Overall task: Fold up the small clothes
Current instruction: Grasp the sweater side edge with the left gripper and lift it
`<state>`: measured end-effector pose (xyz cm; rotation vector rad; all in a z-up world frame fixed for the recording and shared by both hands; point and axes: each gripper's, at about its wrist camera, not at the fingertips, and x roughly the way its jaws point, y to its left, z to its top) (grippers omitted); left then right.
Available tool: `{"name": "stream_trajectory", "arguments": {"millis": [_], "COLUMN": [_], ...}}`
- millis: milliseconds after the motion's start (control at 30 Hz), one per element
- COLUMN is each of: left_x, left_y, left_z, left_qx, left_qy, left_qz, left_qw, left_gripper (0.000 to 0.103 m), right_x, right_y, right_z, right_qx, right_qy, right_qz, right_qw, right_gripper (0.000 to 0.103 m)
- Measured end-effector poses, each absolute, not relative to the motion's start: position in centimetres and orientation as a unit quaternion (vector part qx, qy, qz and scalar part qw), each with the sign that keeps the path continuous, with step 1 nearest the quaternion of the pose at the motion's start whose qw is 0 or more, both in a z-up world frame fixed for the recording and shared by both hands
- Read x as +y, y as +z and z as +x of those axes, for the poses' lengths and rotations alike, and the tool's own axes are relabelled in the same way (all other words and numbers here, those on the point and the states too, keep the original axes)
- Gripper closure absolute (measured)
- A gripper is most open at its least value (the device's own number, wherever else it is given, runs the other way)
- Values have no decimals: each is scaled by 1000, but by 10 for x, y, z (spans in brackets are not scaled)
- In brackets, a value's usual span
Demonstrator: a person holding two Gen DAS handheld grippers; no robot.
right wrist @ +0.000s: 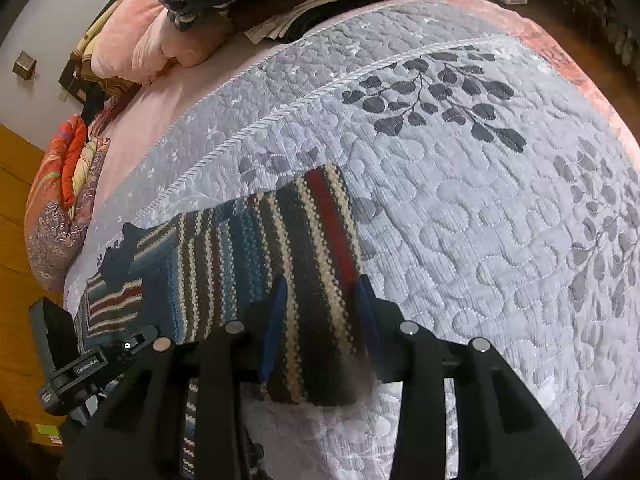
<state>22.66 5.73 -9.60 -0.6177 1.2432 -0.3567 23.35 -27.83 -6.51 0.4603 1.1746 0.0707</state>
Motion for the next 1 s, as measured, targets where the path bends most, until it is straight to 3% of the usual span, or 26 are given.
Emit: {"name": "stream_trajectory", "arguments": {"millis": [400,1000], "left_x": [122,277], "left_y": [-25,-24], "left_z": [218,196], "left_qx": [462,434], "left_qy": [-150,-51], "left_qz": [-277,-302], "left_qw": [829,847], "left_gripper": [95,95], "right_x": [-283,-183], "right_y": [-79,-86], "right_z": [236,245], "right_qx": [561,612], "right_qy": [58,160], "right_qz": [261,226], "right_qw": [784,741], "right_gripper": [67,67]}}
